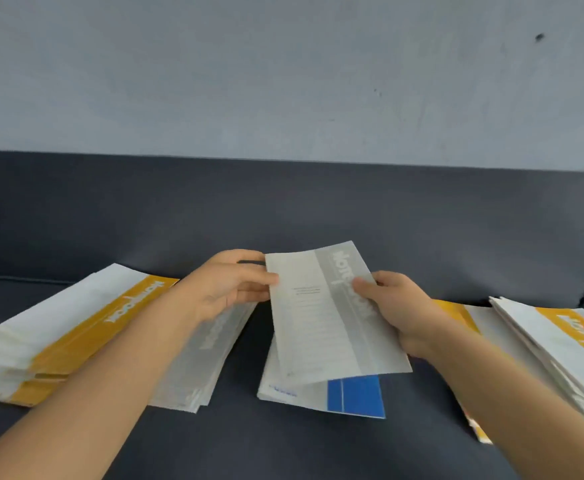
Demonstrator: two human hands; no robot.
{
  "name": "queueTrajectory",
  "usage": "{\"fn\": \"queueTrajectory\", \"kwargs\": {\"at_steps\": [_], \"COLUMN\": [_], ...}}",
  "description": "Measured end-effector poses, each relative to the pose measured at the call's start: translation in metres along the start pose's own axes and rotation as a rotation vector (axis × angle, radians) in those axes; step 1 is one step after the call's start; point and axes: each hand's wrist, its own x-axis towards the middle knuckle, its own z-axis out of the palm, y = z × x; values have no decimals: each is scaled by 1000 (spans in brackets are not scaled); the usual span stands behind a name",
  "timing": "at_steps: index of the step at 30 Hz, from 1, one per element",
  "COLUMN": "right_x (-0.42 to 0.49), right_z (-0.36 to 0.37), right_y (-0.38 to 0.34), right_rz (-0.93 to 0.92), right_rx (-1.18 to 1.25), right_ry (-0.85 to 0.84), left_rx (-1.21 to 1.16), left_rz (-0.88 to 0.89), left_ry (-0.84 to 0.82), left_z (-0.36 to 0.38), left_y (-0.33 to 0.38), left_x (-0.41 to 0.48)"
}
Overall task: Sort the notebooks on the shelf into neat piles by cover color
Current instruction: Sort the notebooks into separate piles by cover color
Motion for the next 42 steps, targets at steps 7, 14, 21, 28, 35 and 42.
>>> {"fn": "queueTrajectory", "kwargs": {"at_steps": [7,14,21,28,35,42], "right_x": [24,39,61,63,46,12], "right_z": [152,212,196,196,187,132], "right_y": [2,20,1,6,7,-16], "right_rz": [-13,147,423,392,191,-235], "right_rx": [-48,-24,266,13,-388,-845], "right_ry": [172,88,146,124,252,282], "left_rx": [600,1362,1381,1353,1553,1559], "left_rz": [95,28,89,107,165,342], "left_ry": [99,-155,-135,-154,-342,-211], "left_z": [-88,-117,-124,-125,-103,-56], "left_y": [-9,-52,-55,-47,-52,-26], "left_x": [-9,-3,1,1,2,7]}}
